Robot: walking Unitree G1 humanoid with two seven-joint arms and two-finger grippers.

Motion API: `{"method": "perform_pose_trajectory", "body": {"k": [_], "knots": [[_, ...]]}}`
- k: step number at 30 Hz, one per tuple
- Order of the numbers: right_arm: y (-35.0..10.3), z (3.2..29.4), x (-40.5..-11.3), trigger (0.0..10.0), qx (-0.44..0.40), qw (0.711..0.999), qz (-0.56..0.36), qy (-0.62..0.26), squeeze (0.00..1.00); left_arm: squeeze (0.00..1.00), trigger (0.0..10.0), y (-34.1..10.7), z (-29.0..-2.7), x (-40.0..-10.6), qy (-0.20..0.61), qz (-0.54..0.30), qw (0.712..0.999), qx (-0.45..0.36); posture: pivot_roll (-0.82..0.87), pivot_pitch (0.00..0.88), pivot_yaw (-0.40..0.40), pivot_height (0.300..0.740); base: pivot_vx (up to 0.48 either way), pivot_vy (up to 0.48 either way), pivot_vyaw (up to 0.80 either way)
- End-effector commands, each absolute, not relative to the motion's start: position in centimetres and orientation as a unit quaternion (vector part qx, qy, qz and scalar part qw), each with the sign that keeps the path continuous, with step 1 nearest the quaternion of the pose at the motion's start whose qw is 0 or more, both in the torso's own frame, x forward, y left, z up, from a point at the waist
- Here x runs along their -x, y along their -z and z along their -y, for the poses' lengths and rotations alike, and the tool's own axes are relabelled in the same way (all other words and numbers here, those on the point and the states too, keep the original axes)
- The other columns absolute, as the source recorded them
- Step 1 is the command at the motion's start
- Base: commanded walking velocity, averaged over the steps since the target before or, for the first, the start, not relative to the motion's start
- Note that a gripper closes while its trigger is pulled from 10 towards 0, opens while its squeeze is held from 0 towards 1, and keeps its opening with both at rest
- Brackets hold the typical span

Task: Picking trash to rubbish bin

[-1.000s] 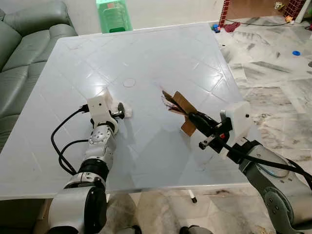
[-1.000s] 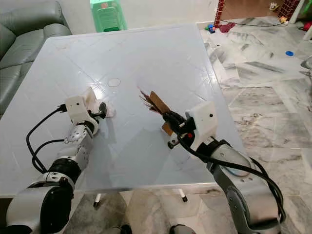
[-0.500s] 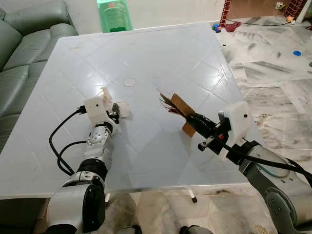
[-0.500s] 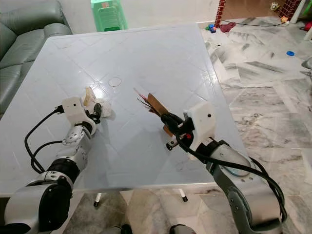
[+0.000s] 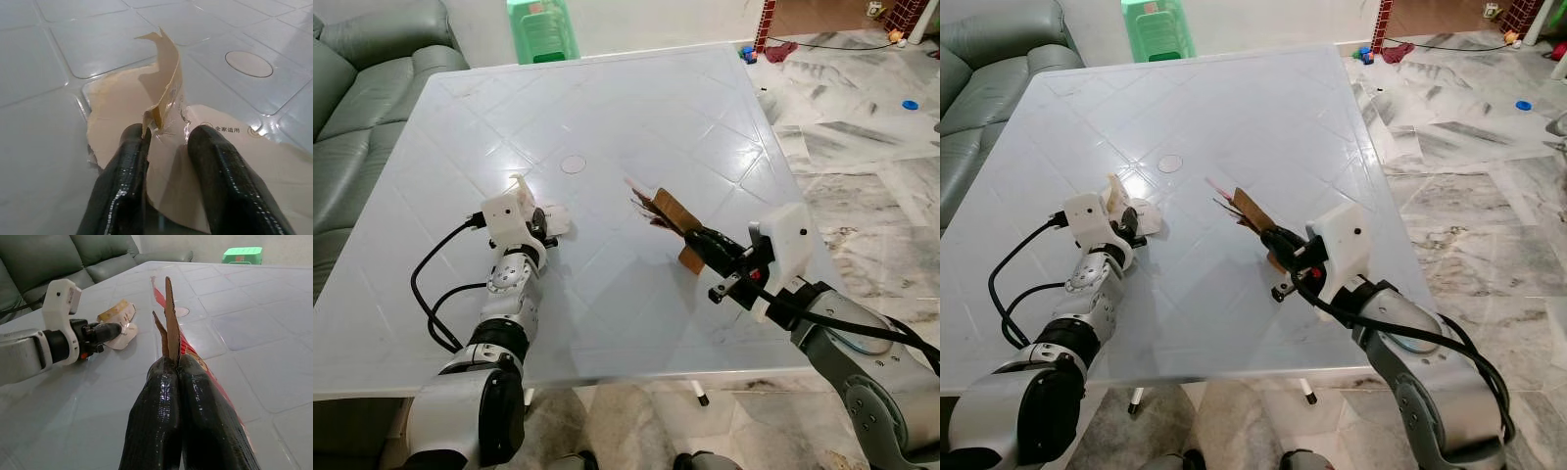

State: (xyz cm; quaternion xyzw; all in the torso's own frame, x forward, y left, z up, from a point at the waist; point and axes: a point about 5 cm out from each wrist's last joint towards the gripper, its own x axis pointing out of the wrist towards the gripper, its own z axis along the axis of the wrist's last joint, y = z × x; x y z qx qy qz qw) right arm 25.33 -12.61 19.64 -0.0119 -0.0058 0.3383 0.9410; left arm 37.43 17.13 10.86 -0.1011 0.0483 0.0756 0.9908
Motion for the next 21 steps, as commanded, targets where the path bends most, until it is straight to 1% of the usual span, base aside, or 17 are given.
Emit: {"method": "perform_pose_trajectory", "body": {"k": [1,8,14,19,21], "knots": [[-19.7,12.4,-25.3,0.0,0.009,0.938,0.006,-0.346,0.00,0.00,0.0,-10.3,-18.0,-36.9,-0.089,-0.048,0.991,0.086,-0.26,0.168,0.055,0.740,0.000,0.000,0.00],[-19.6,12.2,-25.5,0.0,0.008,0.937,0.005,-0.350,0.00,0.00,0.0,-9.0,-19.7,-35.3,-0.109,-0.039,0.990,0.074,-0.23,0.166,0.050,0.740,0.000,0.000,0.00],[-19.6,12.1,-25.7,0.0,0.008,0.936,0.006,-0.353,0.00,0.00,0.0,-8.8,-20.9,-33.9,-0.118,-0.021,0.991,0.057,-0.21,0.163,0.049,0.740,0.000,0.000,0.00],[-19.4,12.1,-25.9,0.0,0.006,0.935,0.006,-0.354,0.00,0.00,0.0,-9.3,-20.9,-32.0,-0.116,0.006,0.992,0.040,-0.18,0.159,0.048,0.740,0.000,0.000,0.00],[-19.4,11.9,-26.0,0.0,0.004,0.934,0.007,-0.356,0.00,0.00,0.0,-9.9,-20.3,-31.1,-0.106,0.027,0.994,0.023,-0.17,0.156,0.047,0.740,0.000,0.000,0.00]]}}
